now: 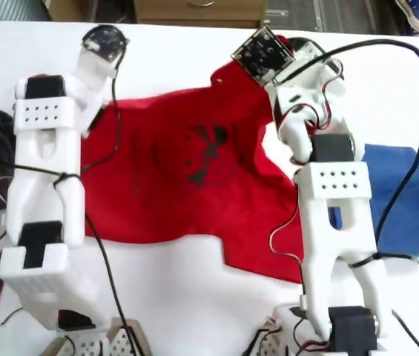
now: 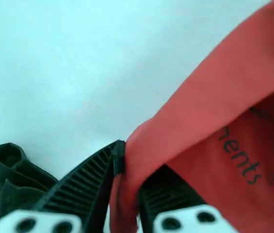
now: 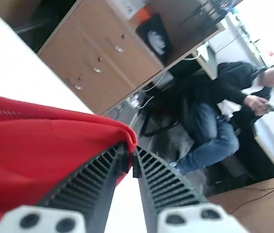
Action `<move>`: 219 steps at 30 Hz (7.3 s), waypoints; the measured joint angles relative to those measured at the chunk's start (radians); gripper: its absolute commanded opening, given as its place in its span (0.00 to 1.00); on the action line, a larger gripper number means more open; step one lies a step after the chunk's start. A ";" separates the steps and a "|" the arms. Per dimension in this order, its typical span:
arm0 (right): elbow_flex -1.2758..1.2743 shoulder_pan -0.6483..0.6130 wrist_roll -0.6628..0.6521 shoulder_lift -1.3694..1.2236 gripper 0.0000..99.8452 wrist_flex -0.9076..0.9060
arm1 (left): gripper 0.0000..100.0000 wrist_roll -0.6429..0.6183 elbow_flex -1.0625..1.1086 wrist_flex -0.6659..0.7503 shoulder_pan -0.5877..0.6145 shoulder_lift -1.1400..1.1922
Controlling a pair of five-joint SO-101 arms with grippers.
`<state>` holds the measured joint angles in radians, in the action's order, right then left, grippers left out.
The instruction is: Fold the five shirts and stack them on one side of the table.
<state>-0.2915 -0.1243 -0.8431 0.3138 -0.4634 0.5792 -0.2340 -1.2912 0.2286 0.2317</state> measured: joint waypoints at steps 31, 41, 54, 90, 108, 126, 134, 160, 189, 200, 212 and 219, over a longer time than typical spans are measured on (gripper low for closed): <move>0.198 0.002 0.000 -0.377 0.02 0.112 | 0.02 0.023 -0.006 -0.003 -0.006 0.066; 0.370 -0.048 0.000 -0.425 0.02 0.112 | 0.02 -0.006 -0.021 0.025 -0.006 0.066; 0.371 -0.046 -0.084 -0.582 0.02 0.114 | 0.02 -0.005 -0.078 0.025 -0.031 0.175; 0.819 -0.028 -0.094 -0.914 0.02 0.118 | 0.02 -0.072 -0.353 0.127 -0.020 0.428; 0.825 -0.003 -0.239 -1.040 0.02 0.026 | 0.02 -0.084 -0.520 -0.015 -0.020 0.548; 0.825 0.026 0.040 -0.778 0.02 -0.483 | 0.02 -0.086 -0.813 -0.450 -0.049 0.540; 0.825 0.064 0.043 -0.652 0.02 -0.747 | 0.02 -0.069 -0.760 -0.476 -0.026 0.483; 0.661 0.066 0.046 -0.321 0.02 -1.172 | 0.02 0.034 -0.084 -0.473 -0.023 0.069; -0.419 0.133 0.006 0.442 0.02 -0.865 | 0.02 0.143 0.361 -0.347 -0.002 -0.068; -0.589 0.147 0.006 0.589 0.02 -0.864 | 0.02 0.143 0.374 -0.334 -0.002 -0.068; -0.703 0.147 0.006 0.692 0.02 -0.864 | 0.02 0.143 0.482 -0.296 -0.002 -0.072; -0.723 0.147 0.006 0.732 0.02 -0.890 | 0.02 0.143 0.591 -0.221 0.011 -0.075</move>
<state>-1.0142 0.0230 -0.8370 1.0457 -1.3533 0.7219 0.3567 -1.5121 0.2394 0.1565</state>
